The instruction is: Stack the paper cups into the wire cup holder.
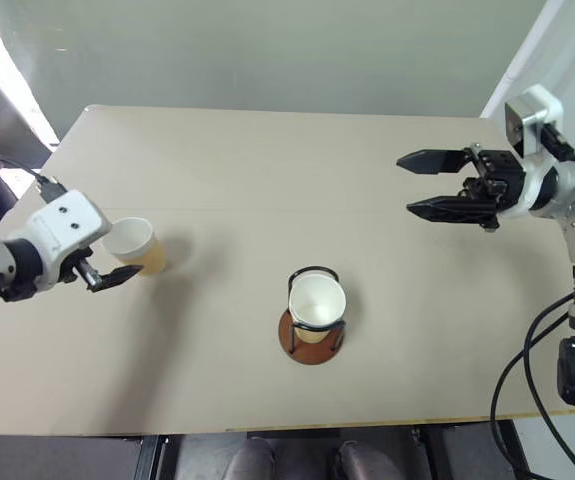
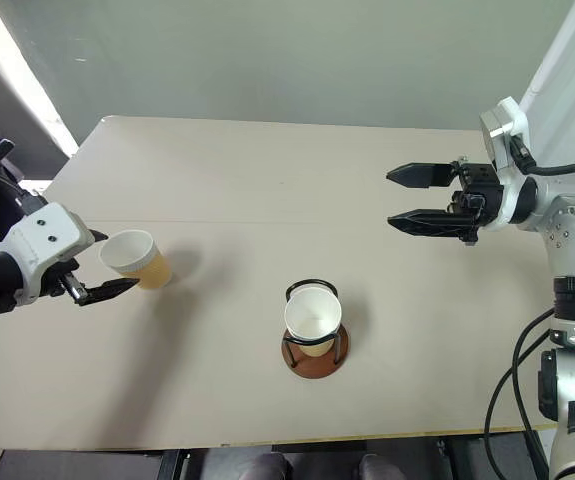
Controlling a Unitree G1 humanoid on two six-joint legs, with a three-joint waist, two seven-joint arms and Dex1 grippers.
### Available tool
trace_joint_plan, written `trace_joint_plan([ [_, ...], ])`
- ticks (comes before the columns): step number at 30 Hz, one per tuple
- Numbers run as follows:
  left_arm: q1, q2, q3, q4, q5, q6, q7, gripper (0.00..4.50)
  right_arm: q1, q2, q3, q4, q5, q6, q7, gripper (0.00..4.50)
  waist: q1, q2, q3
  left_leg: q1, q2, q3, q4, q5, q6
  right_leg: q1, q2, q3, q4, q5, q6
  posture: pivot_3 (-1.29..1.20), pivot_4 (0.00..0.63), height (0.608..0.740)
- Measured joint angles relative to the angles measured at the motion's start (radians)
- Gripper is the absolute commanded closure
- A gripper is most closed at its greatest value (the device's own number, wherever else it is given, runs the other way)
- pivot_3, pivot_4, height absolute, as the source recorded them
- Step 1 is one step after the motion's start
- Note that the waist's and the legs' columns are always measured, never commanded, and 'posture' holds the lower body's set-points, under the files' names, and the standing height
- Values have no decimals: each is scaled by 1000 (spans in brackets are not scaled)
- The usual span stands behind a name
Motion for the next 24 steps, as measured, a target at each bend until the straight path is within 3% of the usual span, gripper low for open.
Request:
trace_joint_plan([
  [4, -30, -30, -73, 42, 37, -20, -8, 0, 4, -6, -1, -14, 4, 5, -18, 25, 2, 0, 0, 0, 0, -1, 3, 0, 0, 0, 0, -1, 0, 0, -1, 0, 150, 740],
  [7, -65, -47, -151, 68, 74, -43, -28, 584, 7, -16, -3, -43, 14, 10, -29, 0, 2, 0, 0, 0, 0, -1, 4, 1, -1, -1, 0, -1, 1, 1, -1, 0, 150, 740],
  [12, -157, -117, -219, 139, 125, -87, -23, 2355, 26, -27, -16, -79, 23, 18, -53, 0, 2, 0, 0, 0, 1, -1, 5, 2, -2, -1, 0, -2, 2, 2, -2, 0, 150, 740],
  [18, -184, -125, -222, 169, 148, -110, -46, 4484, 54, -40, -26, -91, 29, 26, -67, 0, -1, 0, 0, 0, 1, 0, 5, 2, -2, -2, 1, -1, 2, 2, -1, 0, 150, 740],
  [24, -198, -126, -205, 151, 104, -100, -107, 4484, 61, -44, -28, -117, 40, 31, -80, 0, -2, 0, 0, -2, 1, 0, 5, 2, -2, -3, 1, -1, 1, 2, -1, 0, 150, 740],
])
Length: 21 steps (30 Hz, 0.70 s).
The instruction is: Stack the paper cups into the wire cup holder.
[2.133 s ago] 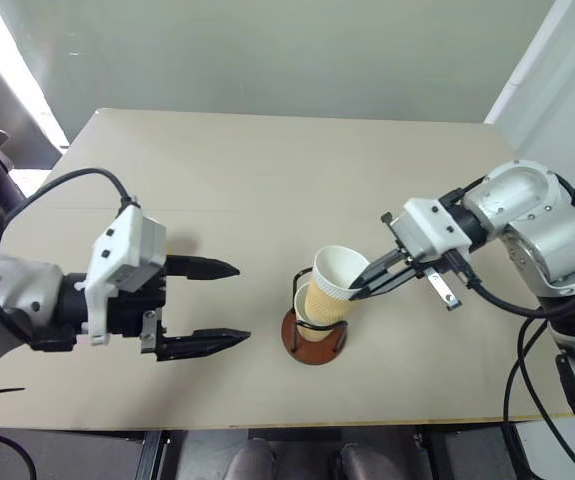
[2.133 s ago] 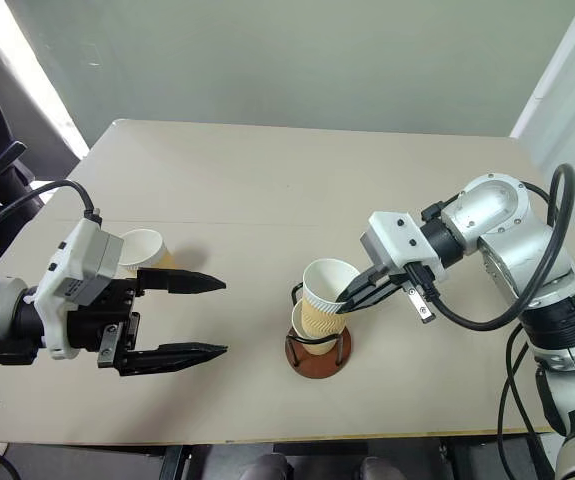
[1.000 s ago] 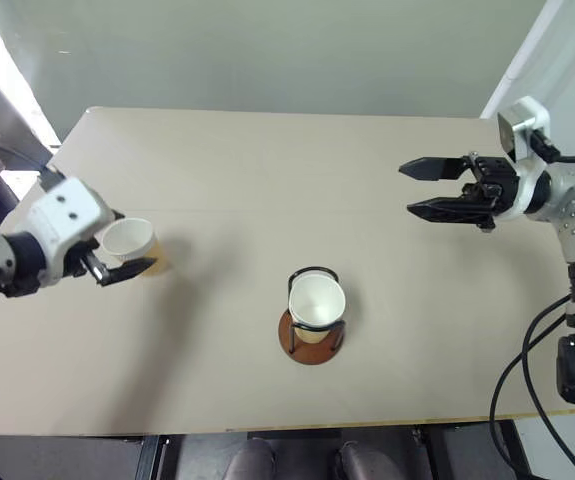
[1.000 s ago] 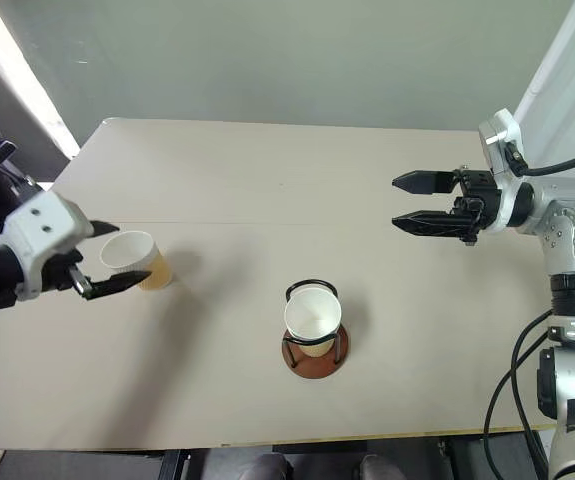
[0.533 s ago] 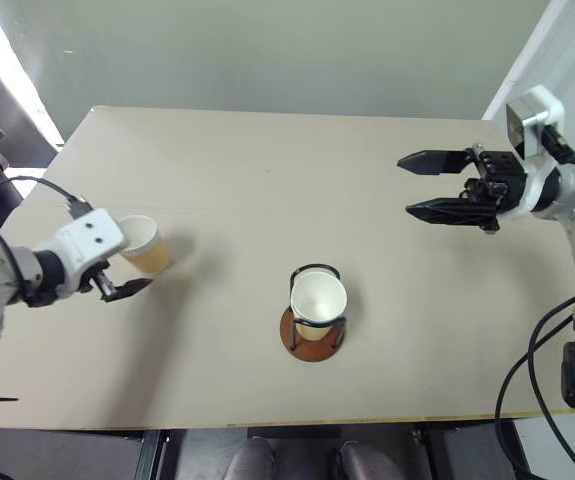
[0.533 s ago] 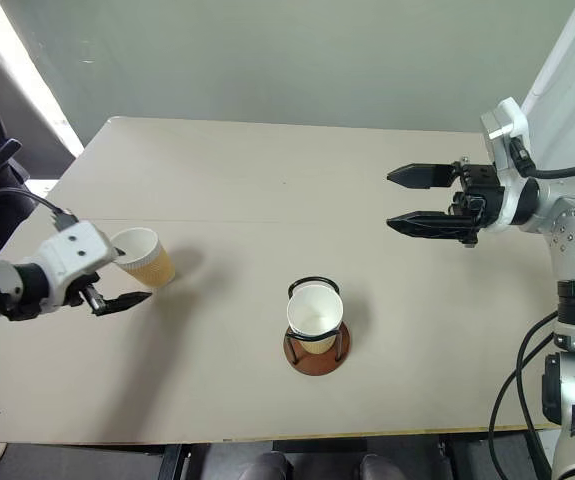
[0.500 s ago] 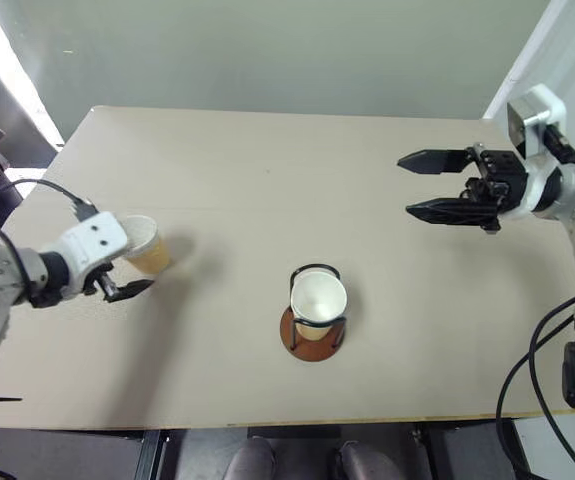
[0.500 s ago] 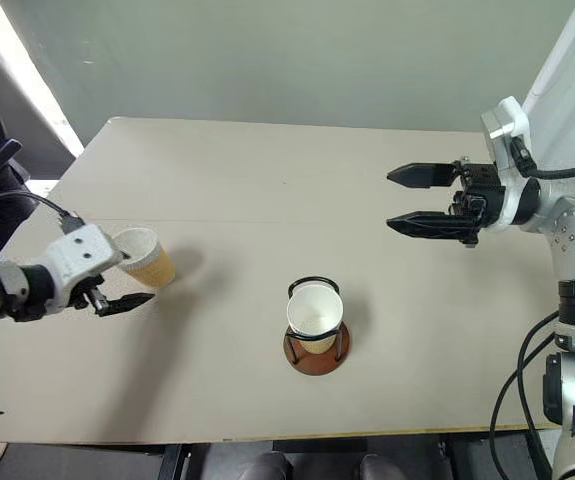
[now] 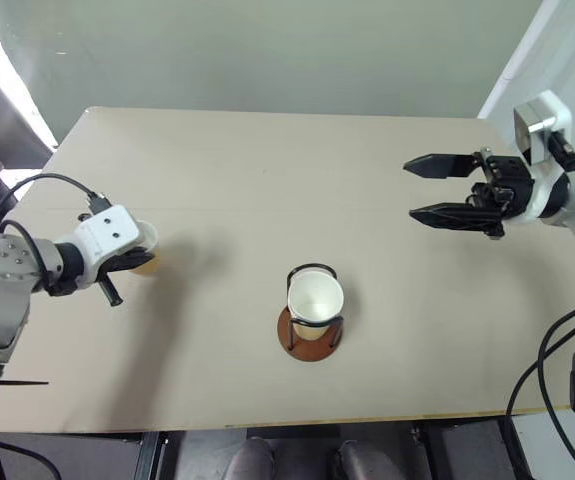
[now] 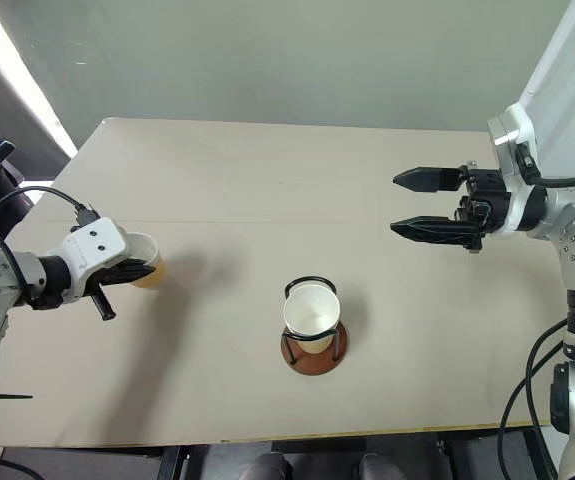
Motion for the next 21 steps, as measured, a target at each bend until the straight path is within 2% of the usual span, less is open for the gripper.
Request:
trace_joint_plan([
  [1, -6, -4, 10, -16, -33, 20, -13, 4484, 1, -2, -2, -5, 3, 3, 0, 0, 0, 0, 0, 0, 0, 0, 0, 0, 0, 0, 0, 0, 0, 0, 0, 0, 150, 740],
  [5, -140, -42, 137, -220, -365, 227, -95, 4484, 8, -14, -9, -30, 25, 20, 1, 0, 12, -1, 0, -6, 0, 0, 2, 1, 0, -1, 0, -1, 0, 4, 3, 0, 150, 740],
  [7, -222, -44, 184, -287, -484, 293, -102, 4484, 8, -14, -9, -42, 34, 21, -1, 0, 12, 0, -1, -4, -1, 2, 2, 2, 1, -1, -1, 1, 0, 4, 3, 0, 150, 740],
  [12, -361, -72, 199, -337, -731, 424, -133, 4484, 10, -16, -10, -52, 45, 21, -5, 0, 8, 0, -1, -4, 0, 4, 2, 3, 3, -3, 0, 1, -1, 4, 3, 0, 150, 740],
  [15, -401, -86, 185, -360, -831, 469, -164, 4484, 22, -25, -14, -81, 59, 21, -2, 0, 5, 0, -1, -3, 0, 5, 3, 4, 3, -3, 0, 2, 0, 4, 3, 0, 150, 740],
  [21, -456, -150, 80, -375, -877, 488, -199, 4484, 48, -31, -18, -100, 72, 22, -13, 0, 3, 0, -1, -4, -1, 4, 8, 5, 4, -2, 0, 3, 1, 6, 6, 0, 150, 740],
])
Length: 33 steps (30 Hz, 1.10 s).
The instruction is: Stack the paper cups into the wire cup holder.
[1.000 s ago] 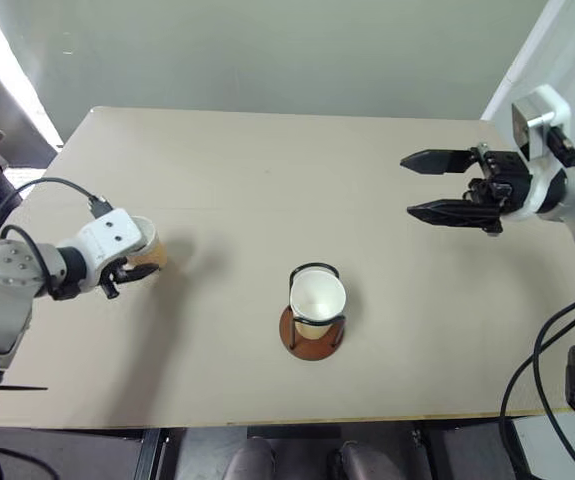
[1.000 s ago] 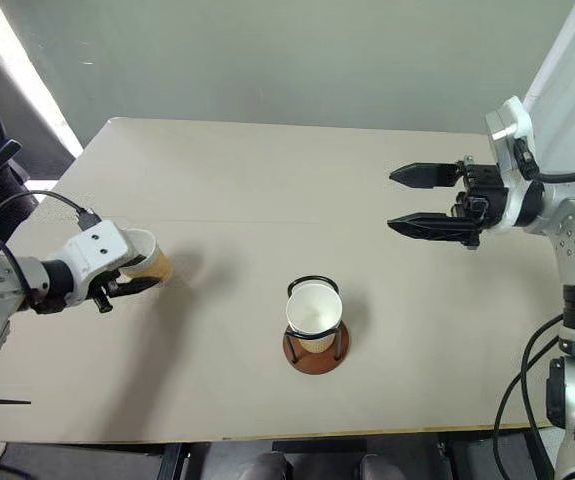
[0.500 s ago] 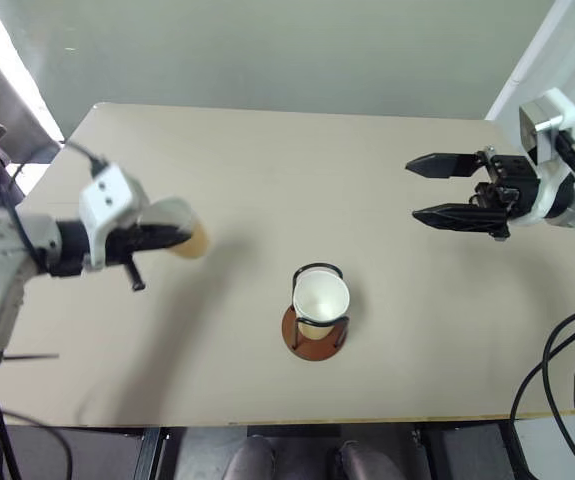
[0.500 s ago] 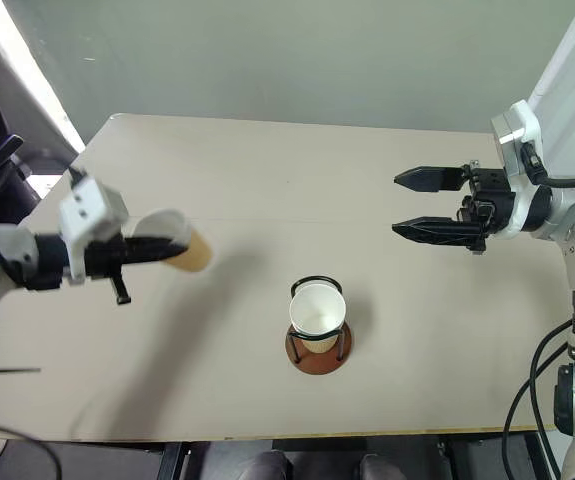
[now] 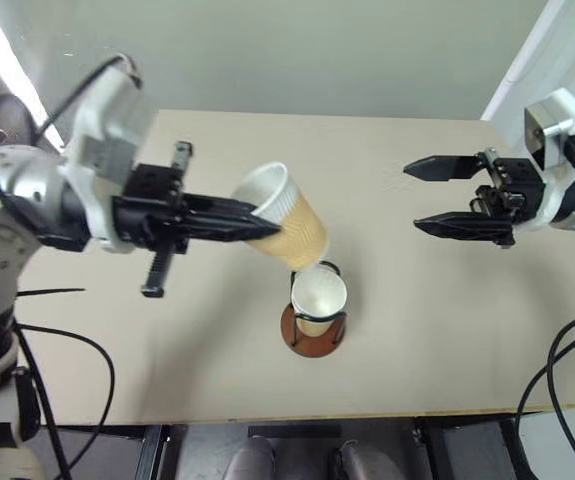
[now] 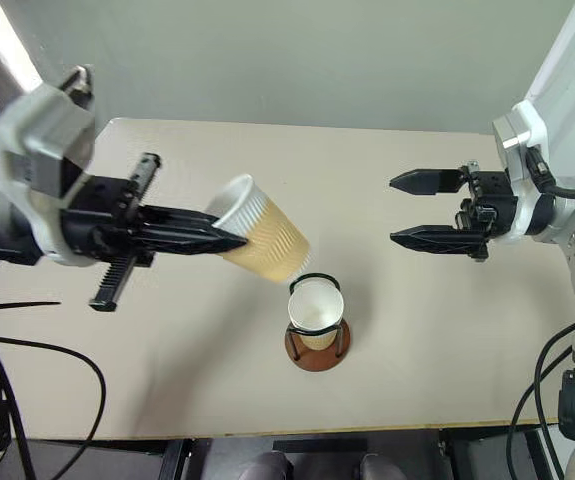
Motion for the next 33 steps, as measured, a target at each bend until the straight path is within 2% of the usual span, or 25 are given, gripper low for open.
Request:
trace_joint_plan([
  [4, -30, -7, -67, -1, 31, -14, -59, 4484, 10, -10, -9, -26, 10, 9, -16, 0, -2, 0, 0, 0, 0, 0, 1, 0, 0, 0, 0, 1, 0, 0, 1, 0, 150, 740],
  [12, -32, -40, -246, 33, 264, -142, -131, 4484, 45, -29, -35, -66, 24, 21, -62, 0, -2, 0, 0, -1, 0, 0, 2, 0, 1, 0, 0, 1, 0, 0, 1, 0, 150, 740],
  [24, -44, -92, -294, 46, 373, -197, -167, 4484, 66, -50, -52, -93, 49, 31, -93, 0, -1, 0, 0, -1, 0, 0, 2, 0, 1, 0, 0, 1, -1, 0, 1, 0, 150, 740],
  [27, -44, -95, -296, 41, 386, -197, -173, 3824, 67, -52, -57, -94, 49, 31, -94, 0, -1, 0, 0, -1, 0, 0, 2, 0, 1, 0, 0, 1, -1, 0, 1, 0, 150, 740],
  [33, -44, -101, -313, 41, 414, -197, -174, 1727, 67, -52, -57, -94, 50, 31, -94, 0, -1, 0, 0, -1, 0, 0, 2, 0, 1, 0, 0, 1, -1, 1, 1, 0, 150, 740],
])
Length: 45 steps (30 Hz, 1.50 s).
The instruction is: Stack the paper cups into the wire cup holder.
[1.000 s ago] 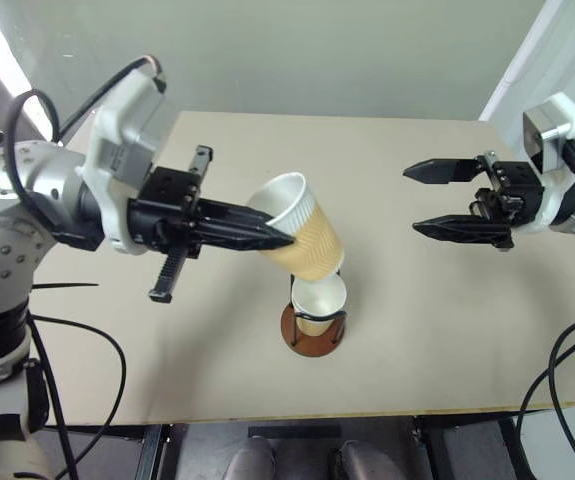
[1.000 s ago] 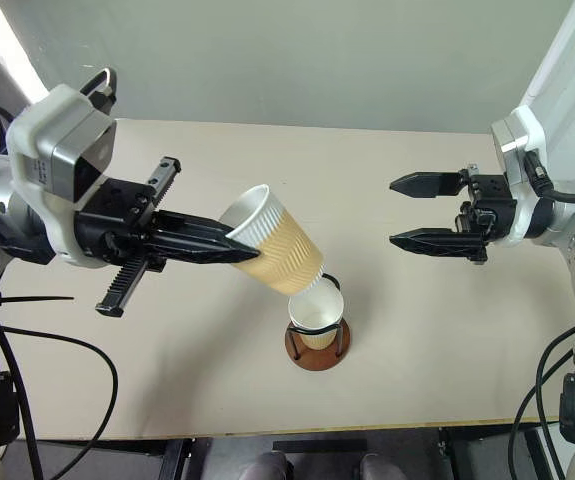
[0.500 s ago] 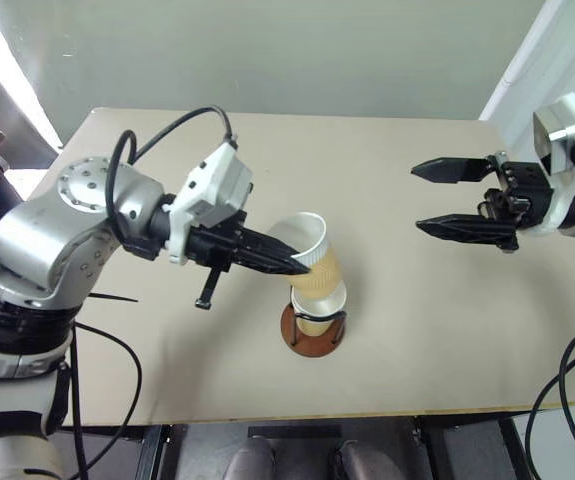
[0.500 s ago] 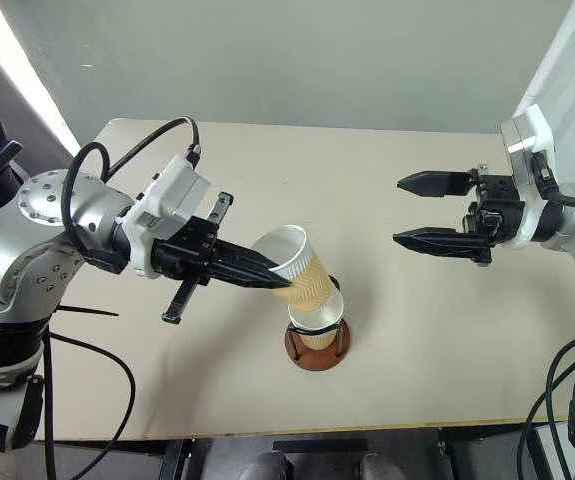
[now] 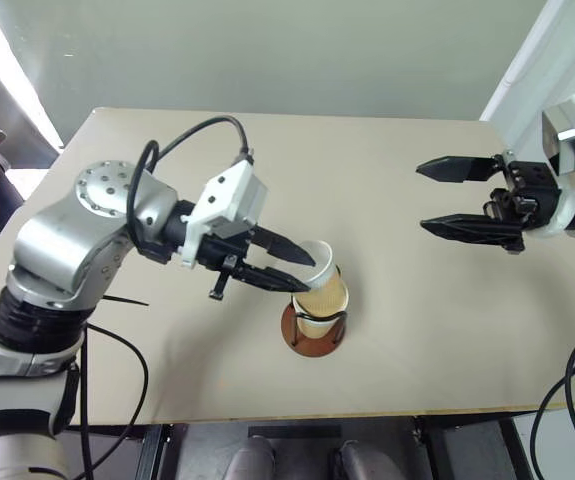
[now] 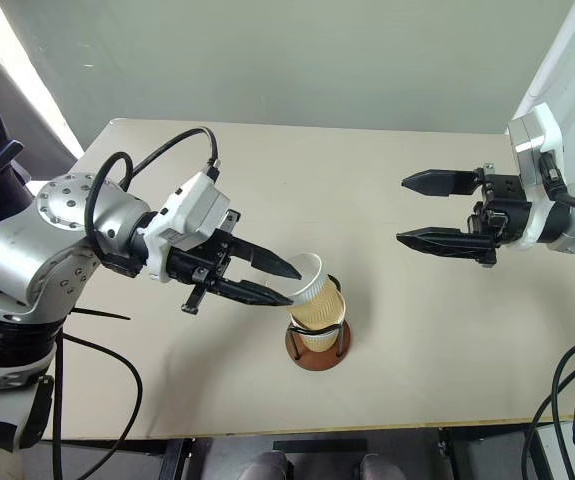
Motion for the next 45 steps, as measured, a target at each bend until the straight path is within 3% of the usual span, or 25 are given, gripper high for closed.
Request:
trace_joint_plan([
  [5, 0, -8, 0, 1, 6, 0, 6, 37, 0, 0, 0, 2, 0, -1, -1, 0, 0, 0, 0, 0, 0, 0, 0, 0, 0, 0, 0, 0, 0, 0, 0, 0, 150, 740],
  [14, 1, -65, 24, -4, -41, 49, 74, 11, -21, 19, 7, 35, -7, -20, 1, 0, 1, 0, 0, 0, 0, 0, 0, 0, 0, 0, 0, 0, 0, 0, 0, 0, 150, 740],
  [28, 47, -14, -2, -59, -25, 69, 48, 11, -34, 28, 37, 48, -23, -37, 17, 0, 4, 0, 0, 0, 0, 0, 1, 0, 0, 0, 0, 0, 0, 0, 0, 0, 150, 740],
  [39, -19, -135, -25, -3, 1, 35, 93, 11, -15, 17, 36, 15, -21, -36, 20, 0, 4, 0, 0, -1, 0, 0, 5, -1, 1, 1, 0, 0, 1, 1, 2, 0, 150, 740],
  [45, -13, -58, 42, 34, 6, 40, 90, 11, -15, 17, 37, 15, -22, -37, 21, 0, 0, 0, 0, 0, 0, 1, 5, -1, 1, 1, 0, 1, 1, 2, 2, 0, 150, 740],
])
